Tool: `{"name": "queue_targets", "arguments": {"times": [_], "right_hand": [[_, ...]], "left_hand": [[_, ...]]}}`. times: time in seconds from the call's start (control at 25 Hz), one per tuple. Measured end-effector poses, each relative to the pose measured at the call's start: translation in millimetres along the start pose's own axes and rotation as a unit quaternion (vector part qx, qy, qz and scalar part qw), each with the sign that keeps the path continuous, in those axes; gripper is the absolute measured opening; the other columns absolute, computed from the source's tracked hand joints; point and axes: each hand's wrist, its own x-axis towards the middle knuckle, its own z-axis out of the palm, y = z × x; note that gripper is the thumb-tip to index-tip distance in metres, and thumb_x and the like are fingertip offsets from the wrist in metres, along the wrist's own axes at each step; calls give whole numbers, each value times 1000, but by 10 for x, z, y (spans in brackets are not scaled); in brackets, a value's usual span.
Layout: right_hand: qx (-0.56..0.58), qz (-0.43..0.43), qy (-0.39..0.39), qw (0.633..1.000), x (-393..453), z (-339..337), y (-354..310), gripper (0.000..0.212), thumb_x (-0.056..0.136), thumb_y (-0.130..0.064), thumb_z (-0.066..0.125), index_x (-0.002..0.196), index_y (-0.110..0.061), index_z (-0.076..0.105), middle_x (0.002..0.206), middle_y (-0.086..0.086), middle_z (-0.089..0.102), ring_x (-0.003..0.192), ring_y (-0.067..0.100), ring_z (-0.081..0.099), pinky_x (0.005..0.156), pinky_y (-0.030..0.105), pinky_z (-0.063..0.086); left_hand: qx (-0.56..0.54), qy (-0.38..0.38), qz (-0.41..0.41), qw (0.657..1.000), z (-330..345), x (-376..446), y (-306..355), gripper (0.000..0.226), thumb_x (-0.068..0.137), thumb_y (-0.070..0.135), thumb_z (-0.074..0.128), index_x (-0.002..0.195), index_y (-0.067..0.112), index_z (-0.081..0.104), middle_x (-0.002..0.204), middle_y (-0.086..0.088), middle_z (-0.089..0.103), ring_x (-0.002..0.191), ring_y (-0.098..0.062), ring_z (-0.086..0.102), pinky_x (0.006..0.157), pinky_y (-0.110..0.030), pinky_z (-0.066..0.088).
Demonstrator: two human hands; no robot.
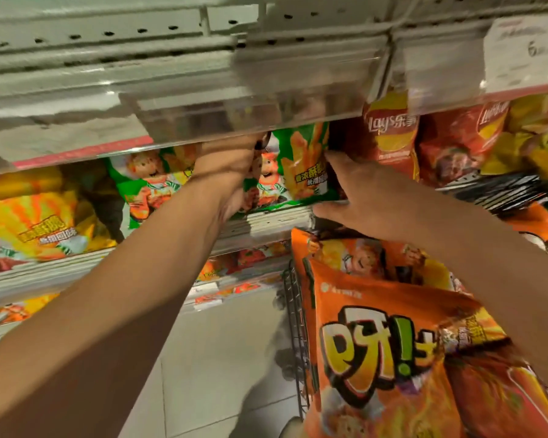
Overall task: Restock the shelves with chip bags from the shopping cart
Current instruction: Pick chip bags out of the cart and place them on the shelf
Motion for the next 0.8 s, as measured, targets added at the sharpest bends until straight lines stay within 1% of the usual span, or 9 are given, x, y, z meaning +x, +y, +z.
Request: {"name": "queue_targets", "arguments": {"times": [0.08,0.16,0.28,0.36,0.44,0.48,0.56,0.68,0.8], "right_hand": [[41,-10,41,998,-30,49,0,62,93,-48,63,143,-24,34,119,8,61,111,32,62,90,37,49],[80,-24,37,996,-77,39,-24,54,93,-49,63,136,-39,32,120,6,60,109,29,62,96,45,50],[51,-26,-12,998,-51,43,-45,59,95,-47,61,143,-48,28,110,2,49,104,23,52,97,43,43],[20,-24,-18,999,-15,68,-55,64,97,-44,60,150,-47,25,105,1,47,97,20,47,89,38,42],[-11,-18,-20,1000,-35,70,-85,66,98,-46,57,153,-47,21,108,3,49,98,20,48,91,40,46],[-24,-14,-8,1000,-54,67,-99,65,98,-48,55,153,-48,21,110,3,48,102,22,50,95,43,47],[-34,-27,25,999,-86,77,-125,61,97,-50,55,151,-46,28,119,5,53,112,24,51,100,44,45],[18,-63,0,998,-71,143,-205,60,96,-47,59,150,-48,32,132,0,56,118,19,52,95,36,43],[53,-64,-50,995,-11,204,-278,70,95,-44,62,153,-51,22,145,3,50,132,22,47,105,37,40]], "left_hand": [[13,-31,25,999,-59,29,-42,51,90,4,61,42,18,66,44,12,60,39,-1,51,38,-13,37],[7,-40,18,999,-96,9,-61,59,95,-8,51,43,16,66,43,14,61,38,4,54,40,-9,38],[51,-22,-32,998,-77,-36,-16,22,100,12,58,82,6,70,63,11,68,55,2,59,56,-9,42],[65,-21,-62,996,-111,-60,-23,19,97,28,66,96,9,67,80,8,70,67,2,60,62,-14,45],[103,-1,-8,995,-258,-203,-75,22,97,31,67,79,20,61,61,13,65,46,11,53,49,-9,42],[156,19,34,987,-384,-300,-126,25,98,36,64,78,20,64,59,14,66,46,12,54,50,-8,43],[234,50,103,966,-660,-480,-249,17,99,40,61,97,26,70,79,12,74,65,12,59,63,-7,47],[321,24,76,944,-976,-561,-390,25,100,36,60,119,20,61,102,4,71,91,1,65,86,-24,54],[407,22,50,912,-1050,-450,-405,44,99,43,57,136,20,52,127,-7,63,118,-25,60,103,-45,49]]}}
